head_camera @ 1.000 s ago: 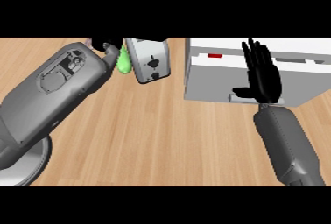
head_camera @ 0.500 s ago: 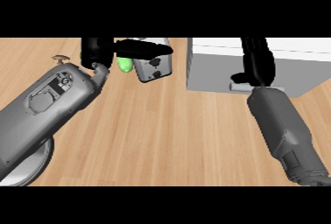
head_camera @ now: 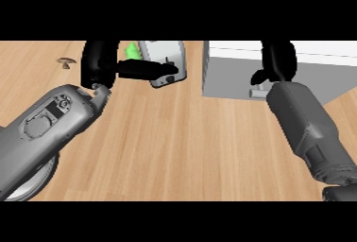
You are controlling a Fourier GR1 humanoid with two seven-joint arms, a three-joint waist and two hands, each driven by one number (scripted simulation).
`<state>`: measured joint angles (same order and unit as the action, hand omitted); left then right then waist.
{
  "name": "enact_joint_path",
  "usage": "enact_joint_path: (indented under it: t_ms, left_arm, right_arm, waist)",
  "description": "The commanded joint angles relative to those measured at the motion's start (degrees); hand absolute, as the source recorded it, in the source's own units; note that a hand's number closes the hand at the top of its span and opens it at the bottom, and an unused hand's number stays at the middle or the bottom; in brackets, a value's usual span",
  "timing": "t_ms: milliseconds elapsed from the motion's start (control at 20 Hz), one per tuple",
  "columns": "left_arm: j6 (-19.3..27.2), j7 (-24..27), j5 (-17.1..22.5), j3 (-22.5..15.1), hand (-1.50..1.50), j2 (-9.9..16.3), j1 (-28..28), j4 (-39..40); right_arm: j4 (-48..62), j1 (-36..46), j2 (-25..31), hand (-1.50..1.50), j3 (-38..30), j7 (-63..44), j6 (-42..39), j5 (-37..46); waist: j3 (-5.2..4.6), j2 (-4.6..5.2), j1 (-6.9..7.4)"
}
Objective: Pick up the can, place it into the drawer and close the drawer
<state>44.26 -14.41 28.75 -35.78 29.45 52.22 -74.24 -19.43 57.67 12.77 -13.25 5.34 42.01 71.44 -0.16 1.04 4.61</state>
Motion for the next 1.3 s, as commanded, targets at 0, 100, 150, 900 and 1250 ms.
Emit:
enact_joint_path:
  t_ms: [0,100,150,900,1250]
  left_arm:
    - [-1.1,1.2,-0.3,0.9,-1.50,1.2,-2.6,-1.3]
    - [-1.0,0.8,-0.6,0.7,-1.50,1.5,-3.4,-3.0]
    - [0.3,2.2,-1.4,0.1,-1.50,-0.6,-4.4,-2.4]
    - [-1.3,3.7,-2.0,2.4,-1.50,2.2,-9.0,-4.5]
    - [-1.1,3.4,-2.2,3.4,-1.50,3.2,-12.2,-6.7]
  right_arm:
    - [3.3,5.5,-0.5,-1.50,-1.9,-0.6,0.2,-1.3]
    - [4.1,6.7,-0.4,-1.50,-2.3,-0.8,-0.4,-1.5]
    - [3.5,7.6,-1.3,-1.50,-2.3,0.7,-0.4,-2.0]
    - [0.8,10.8,-5.3,-1.50,-17.4,18.7,-9.1,-21.2]
    - [0.3,10.1,-6.9,-1.50,-26.0,23.3,-15.1,-31.8]
  waist:
    - [0.29,0.87,1.36]
    - [0.30,0.76,1.55]
    - [0.29,0.71,0.83]
    - [0.35,0.33,-0.38]
    - [0.28,-0.28,-1.73]
